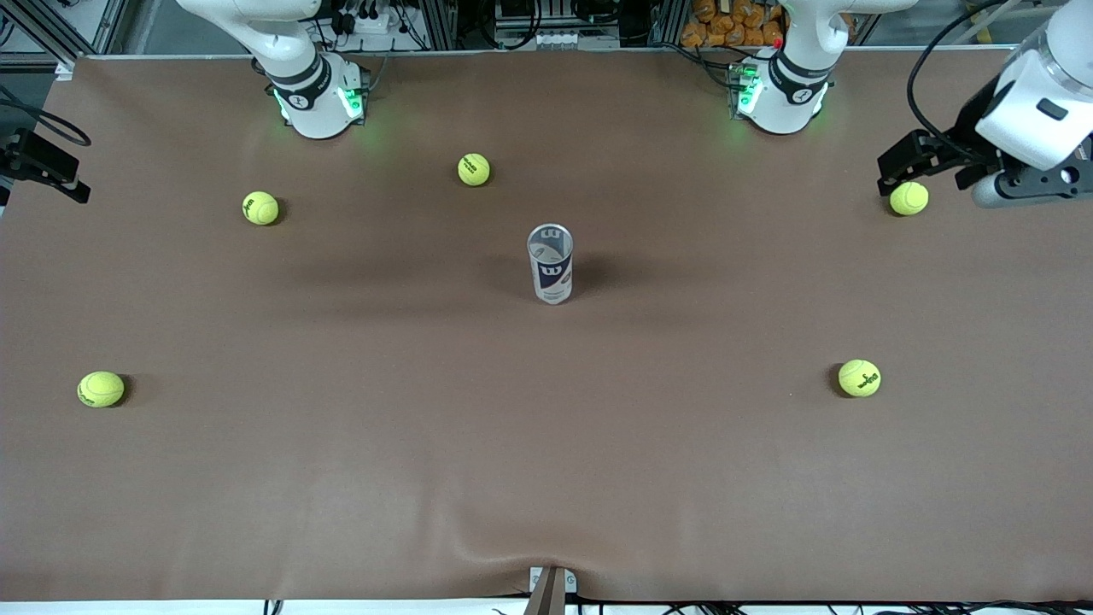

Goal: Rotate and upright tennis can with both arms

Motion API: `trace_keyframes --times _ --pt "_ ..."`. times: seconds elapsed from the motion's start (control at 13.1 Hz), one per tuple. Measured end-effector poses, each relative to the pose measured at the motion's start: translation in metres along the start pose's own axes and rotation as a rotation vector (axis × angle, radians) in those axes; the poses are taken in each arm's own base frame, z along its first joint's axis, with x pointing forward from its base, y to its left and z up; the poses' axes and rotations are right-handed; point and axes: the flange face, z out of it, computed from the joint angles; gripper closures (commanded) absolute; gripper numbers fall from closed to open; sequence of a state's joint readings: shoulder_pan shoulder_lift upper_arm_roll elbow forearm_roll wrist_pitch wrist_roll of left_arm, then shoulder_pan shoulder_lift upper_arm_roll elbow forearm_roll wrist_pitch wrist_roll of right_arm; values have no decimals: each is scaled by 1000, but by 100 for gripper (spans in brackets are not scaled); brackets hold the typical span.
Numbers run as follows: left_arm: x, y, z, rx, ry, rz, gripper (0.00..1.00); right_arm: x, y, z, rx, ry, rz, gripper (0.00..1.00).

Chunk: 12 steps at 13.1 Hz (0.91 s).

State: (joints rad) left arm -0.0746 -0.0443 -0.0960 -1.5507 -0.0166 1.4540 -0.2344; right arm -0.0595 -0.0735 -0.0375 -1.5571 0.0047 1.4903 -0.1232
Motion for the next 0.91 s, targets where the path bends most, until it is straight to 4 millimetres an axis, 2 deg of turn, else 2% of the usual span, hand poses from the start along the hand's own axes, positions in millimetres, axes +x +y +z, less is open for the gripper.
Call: trace_keyframes --times 0.23,0.46,0.53,0.76,0.91 --pt "-1 5 -3 -1 7 11 0 0 0 0 0 0 0 0" --pt "0 1 -3 -3 11 29 0 0 0 0 0 0 0 0" --pt "4 -6 -3 -5 19 36 0 0 0 0 0 0 0 0" --pt "21 -59 5 -12 13 13 0 0 0 1 0 -1 0 0" --pt "23 -75 6 -9 12 -6 0 1 0 1 0 -2 0 0"
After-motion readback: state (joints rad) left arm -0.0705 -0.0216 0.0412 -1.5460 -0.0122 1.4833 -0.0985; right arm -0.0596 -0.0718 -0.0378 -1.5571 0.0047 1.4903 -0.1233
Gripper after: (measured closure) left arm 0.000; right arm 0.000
